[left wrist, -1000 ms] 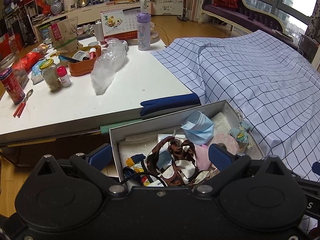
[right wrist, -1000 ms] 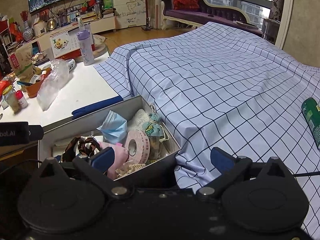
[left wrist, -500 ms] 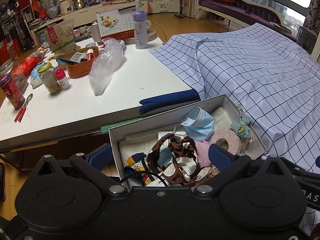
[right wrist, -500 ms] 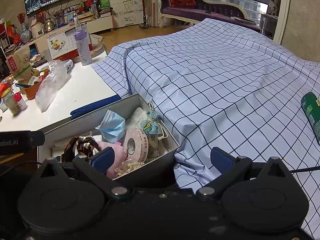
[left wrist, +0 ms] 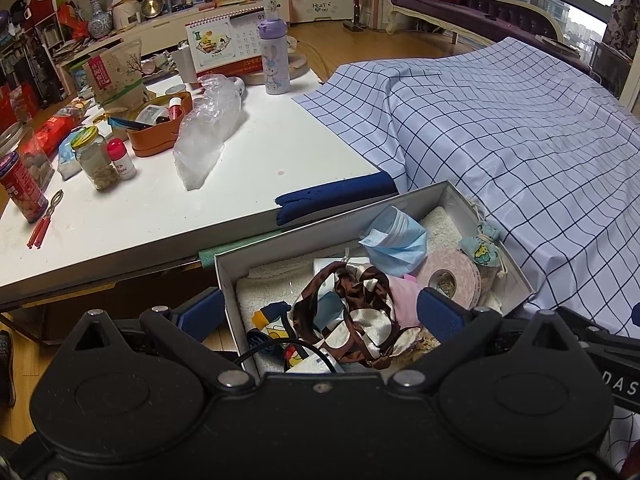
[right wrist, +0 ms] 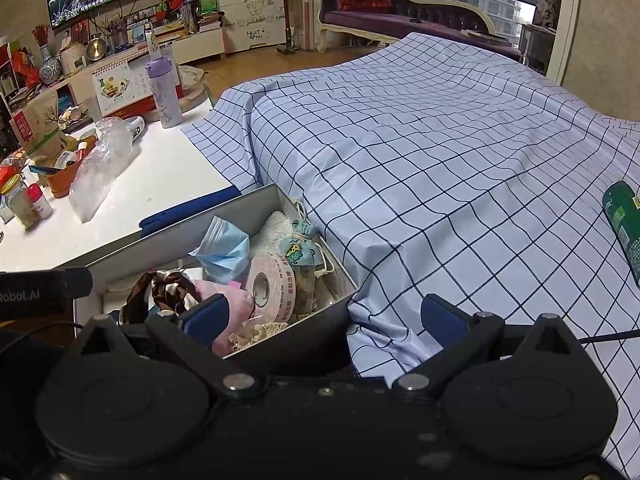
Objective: Organize soft objects
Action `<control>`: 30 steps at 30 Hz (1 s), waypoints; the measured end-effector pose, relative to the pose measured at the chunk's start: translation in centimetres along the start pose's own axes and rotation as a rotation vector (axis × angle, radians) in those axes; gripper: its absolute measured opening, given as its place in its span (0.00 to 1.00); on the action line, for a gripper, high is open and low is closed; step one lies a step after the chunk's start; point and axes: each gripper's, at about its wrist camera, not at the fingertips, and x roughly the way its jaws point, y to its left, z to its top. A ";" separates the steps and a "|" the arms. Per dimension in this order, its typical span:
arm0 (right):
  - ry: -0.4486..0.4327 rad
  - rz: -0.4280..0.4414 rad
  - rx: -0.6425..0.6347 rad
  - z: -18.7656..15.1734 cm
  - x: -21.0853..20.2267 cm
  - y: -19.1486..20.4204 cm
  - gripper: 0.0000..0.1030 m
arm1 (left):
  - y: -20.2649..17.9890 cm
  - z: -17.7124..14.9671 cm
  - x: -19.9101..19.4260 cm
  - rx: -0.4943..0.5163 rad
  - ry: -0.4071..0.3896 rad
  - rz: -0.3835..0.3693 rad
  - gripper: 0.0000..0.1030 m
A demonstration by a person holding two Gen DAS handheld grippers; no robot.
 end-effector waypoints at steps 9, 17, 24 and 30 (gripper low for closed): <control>0.007 -0.008 -0.007 0.1 0.2 0.1 0.99 | 0.0 0.0 0.1 0.004 0.006 0.004 0.96; 0.010 -0.012 -0.002 0.3 0.3 0.1 0.99 | 0.0 -0.1 0.3 0.014 0.008 0.009 0.96; 0.010 -0.014 -0.004 0.5 0.2 0.1 0.99 | 0.0 -0.2 0.3 0.015 0.009 0.010 0.96; 0.010 -0.016 -0.004 0.7 0.2 0.2 0.99 | -0.1 -0.1 0.3 0.014 0.010 0.011 0.96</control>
